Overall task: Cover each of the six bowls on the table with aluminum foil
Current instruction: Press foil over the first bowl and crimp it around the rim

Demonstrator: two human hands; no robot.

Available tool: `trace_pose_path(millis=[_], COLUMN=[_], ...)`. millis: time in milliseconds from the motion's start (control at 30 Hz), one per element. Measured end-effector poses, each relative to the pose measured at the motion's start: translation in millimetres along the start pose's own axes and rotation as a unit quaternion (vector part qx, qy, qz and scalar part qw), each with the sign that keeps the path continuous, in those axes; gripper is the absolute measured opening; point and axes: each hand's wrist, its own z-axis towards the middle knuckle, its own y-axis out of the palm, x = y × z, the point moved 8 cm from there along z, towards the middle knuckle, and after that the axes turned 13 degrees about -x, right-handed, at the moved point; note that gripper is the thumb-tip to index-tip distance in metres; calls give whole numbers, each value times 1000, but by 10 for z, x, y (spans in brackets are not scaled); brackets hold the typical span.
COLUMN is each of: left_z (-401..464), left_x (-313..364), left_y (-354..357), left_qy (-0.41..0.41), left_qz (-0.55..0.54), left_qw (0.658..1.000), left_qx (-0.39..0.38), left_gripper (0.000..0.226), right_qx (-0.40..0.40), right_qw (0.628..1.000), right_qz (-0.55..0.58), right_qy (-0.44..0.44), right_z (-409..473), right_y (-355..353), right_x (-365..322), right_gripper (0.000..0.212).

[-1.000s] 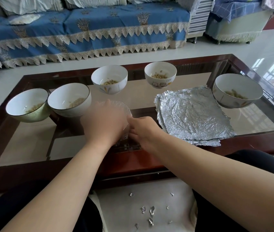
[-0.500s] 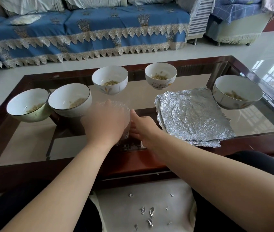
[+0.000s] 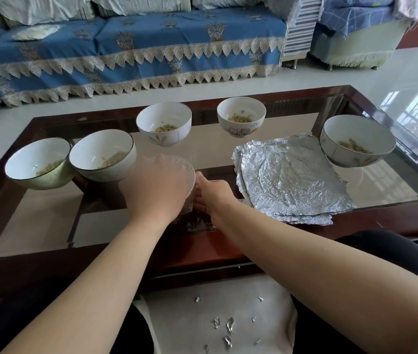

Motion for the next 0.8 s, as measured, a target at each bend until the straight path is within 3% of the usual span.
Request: trace_pose_path(millis=[167, 267, 433, 667, 800], left_z=[11, 65, 46, -78, -38], left_x=[19, 0, -118, -216, -153], left_y=[6, -9, -111, -96, 34], left_qy=[-5, -10, 27, 40, 93], left_qz=[-18, -84, -143, -40, -48], left_qw=[1000, 995, 984, 985, 980], left_qx=[-13, -56, -102, -162, -170], left_gripper=[67, 68, 84, 120, 132], right_qx=[-51, -82, -142, -104, -56], right_qw=[998, 996, 988, 980, 974], right_qz=[-28, -34, -51, -112, -136], right_qy=[-9, -6, -34, -130, -173], right_z=[9, -13, -61, -156, -172], right_y=[-6, -43, -60, -91, -64], right_x=[-78, -160, -307, -212, -143], right_gripper=[22, 23, 56, 43, 55])
